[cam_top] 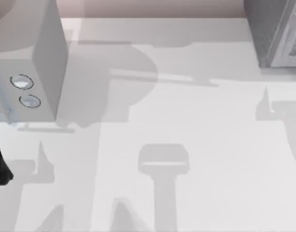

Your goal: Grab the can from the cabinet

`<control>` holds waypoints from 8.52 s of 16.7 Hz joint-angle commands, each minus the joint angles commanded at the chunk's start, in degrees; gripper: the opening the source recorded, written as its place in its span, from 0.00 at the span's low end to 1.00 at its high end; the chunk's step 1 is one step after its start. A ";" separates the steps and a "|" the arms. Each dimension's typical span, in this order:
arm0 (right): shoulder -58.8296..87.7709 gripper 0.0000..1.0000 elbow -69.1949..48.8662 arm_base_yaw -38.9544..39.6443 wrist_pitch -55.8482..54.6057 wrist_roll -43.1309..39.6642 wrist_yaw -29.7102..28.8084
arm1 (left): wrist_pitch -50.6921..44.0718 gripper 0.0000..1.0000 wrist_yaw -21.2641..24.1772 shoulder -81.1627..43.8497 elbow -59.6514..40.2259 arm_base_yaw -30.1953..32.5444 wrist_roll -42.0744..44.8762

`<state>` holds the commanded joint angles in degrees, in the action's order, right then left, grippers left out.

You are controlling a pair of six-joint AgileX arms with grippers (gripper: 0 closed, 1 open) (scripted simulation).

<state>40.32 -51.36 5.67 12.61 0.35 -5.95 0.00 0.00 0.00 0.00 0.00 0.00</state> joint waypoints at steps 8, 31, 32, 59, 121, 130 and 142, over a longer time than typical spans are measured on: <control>28.11 1.00 -37.99 3.72 9.01 0.34 -4.29 | 0.00 1.00 0.00 0.00 0.00 0.00 0.00; 43.02 1.00 -46.70 10.54 1.73 0.34 -11.41 | 0.00 1.00 0.00 0.00 0.00 0.00 0.00; 43.21 1.00 -46.89 10.49 1.74 0.33 -11.32 | 0.00 1.00 0.00 0.00 0.00 0.00 0.00; 55.81 0.00 -59.34 7.77 1.63 0.34 -8.71 | 0.00 1.00 0.00 0.00 0.00 0.00 0.00; -31.32 0.00 48.06 -8.65 -21.01 -0.29 13.54 | 0.00 1.00 0.00 0.00 0.00 0.00 0.00; 15.50 0.00 33.81 -22.93 -62.26 0.10 44.65 | 0.00 1.00 0.00 0.00 0.00 0.00 0.00; 82.54 0.00 22.22 -40.57 -113.83 2.85 80.72 | 0.00 1.00 0.00 0.00 0.00 0.00 0.00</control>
<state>122.86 -29.14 -34.90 -101.22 3.19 74.77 0.00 0.00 0.00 0.00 0.00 0.00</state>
